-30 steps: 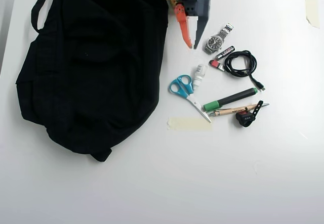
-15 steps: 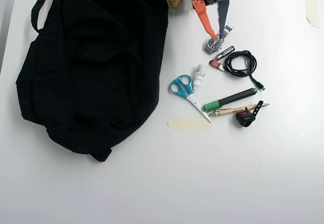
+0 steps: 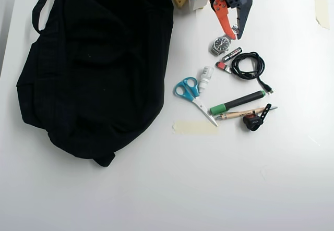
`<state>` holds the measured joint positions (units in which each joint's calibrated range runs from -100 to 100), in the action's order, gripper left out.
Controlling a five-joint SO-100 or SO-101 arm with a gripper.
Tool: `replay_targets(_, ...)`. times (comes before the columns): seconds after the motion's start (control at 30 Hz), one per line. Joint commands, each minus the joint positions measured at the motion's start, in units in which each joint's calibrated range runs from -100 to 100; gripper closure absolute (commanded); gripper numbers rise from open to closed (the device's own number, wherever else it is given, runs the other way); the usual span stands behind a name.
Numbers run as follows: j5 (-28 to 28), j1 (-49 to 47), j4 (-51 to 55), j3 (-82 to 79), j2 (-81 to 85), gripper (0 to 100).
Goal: Put the usbc cable into the black bag
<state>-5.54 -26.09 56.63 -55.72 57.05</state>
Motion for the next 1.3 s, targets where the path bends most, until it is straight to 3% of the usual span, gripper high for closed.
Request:
replay_targets(0.0,-0.2,-1.8,0.2,8.0,-8.6,98)
replay_targets(0.5,-0.1,-10.5,-3.2,13.7,-23.2,97)
replay_targets(0.83,-1.9,-12.6,-4.3,12.8,-27.4,74)
replay_targets(1.27,-2.2,-13.5,-11.4,12.7,-34.4,69)
